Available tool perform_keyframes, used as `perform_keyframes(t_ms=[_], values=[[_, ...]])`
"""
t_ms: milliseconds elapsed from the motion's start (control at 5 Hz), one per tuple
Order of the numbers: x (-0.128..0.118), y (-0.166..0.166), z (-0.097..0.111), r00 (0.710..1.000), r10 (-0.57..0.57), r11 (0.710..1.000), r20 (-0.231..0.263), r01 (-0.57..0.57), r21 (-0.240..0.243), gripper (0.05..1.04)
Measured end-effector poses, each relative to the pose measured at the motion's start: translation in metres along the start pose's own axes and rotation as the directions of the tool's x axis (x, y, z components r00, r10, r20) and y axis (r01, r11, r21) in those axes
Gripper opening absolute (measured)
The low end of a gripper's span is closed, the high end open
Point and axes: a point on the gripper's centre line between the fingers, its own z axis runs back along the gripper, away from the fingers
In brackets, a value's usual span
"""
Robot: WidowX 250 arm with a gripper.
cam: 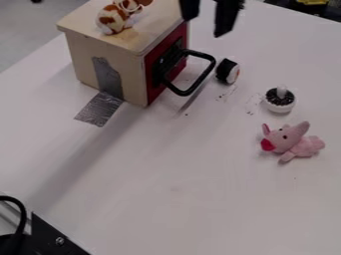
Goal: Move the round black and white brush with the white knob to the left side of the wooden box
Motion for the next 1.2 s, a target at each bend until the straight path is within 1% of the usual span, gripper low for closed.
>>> perform_keyframes(t_ms=[200,400,600,800,1000,1200], values=[[0.024,-0.026,-0.024,1.000,-0.002,0.999,-0.001,0.002,0.038,0.999],[0.037,-0.042,-0.052,1.000,-0.001,0.998,0.004,0.001,0.063,1.000],[0.050,-0.059,-0.072,1.000,-0.014,0.998,0.017,0.013,0.064,0.999],[0.062,-0.069,-0.085,0.999,-0.019,0.999,0.027,0.017,0.045,1.000],[0.067,-0.070,-0.097,1.000,-0.014,0.999,0.014,0.014,0.034,0.967],[0.070,-0.070,-0.102,1.000,-0.015,0.999,0.003,0.015,0.034,0.802]])
